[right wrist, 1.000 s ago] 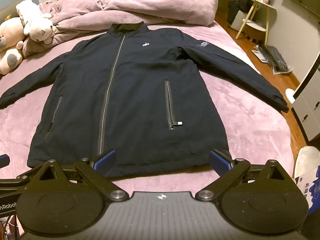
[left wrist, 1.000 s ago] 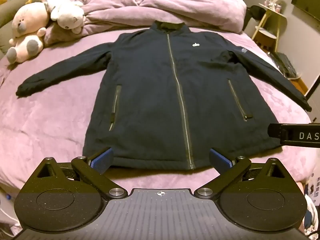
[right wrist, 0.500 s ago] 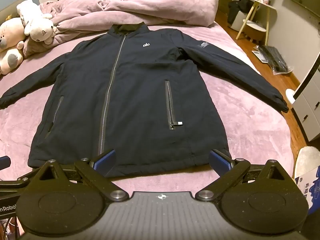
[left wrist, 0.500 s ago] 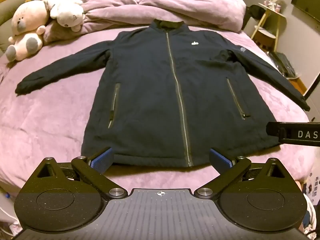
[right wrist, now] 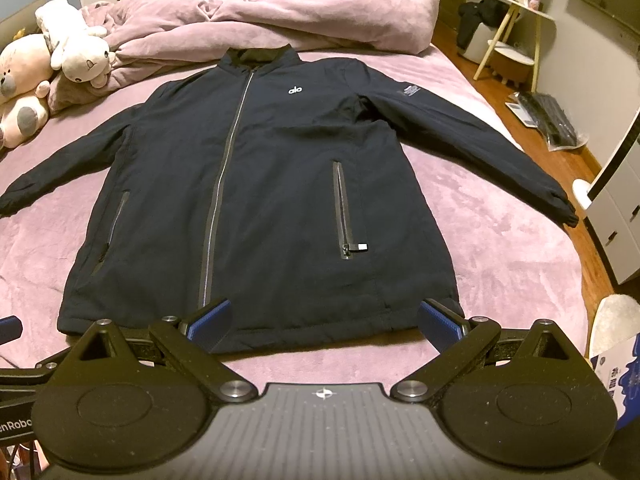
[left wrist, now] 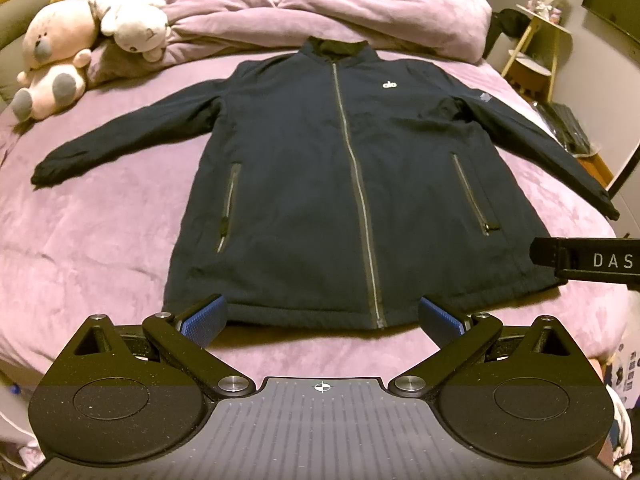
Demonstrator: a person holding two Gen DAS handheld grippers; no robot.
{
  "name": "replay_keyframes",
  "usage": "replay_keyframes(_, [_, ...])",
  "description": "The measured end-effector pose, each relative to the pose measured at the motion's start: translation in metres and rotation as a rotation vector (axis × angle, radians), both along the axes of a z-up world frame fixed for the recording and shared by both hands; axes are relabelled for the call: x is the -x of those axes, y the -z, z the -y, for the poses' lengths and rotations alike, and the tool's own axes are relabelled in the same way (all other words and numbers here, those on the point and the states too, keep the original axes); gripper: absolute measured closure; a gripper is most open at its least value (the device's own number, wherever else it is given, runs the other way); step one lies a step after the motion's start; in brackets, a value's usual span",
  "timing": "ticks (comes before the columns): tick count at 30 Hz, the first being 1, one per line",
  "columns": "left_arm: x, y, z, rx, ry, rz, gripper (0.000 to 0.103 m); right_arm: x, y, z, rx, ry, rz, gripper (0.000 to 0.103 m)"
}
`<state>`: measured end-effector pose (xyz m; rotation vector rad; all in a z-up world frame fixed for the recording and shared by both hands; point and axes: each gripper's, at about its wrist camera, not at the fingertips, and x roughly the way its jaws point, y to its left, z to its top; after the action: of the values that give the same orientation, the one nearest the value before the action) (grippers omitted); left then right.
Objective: Fold large clothes
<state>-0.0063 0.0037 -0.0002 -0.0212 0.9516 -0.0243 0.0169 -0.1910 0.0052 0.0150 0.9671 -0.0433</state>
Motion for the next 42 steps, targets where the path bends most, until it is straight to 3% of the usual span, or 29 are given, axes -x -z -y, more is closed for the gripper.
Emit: replay_keyframes(42, [-0.0007,0.0035,0.0033,0.006,0.005,-0.024,0.000,-0.0036,0.0021,0.0022,-0.007,0.008,-0.014,0.004])
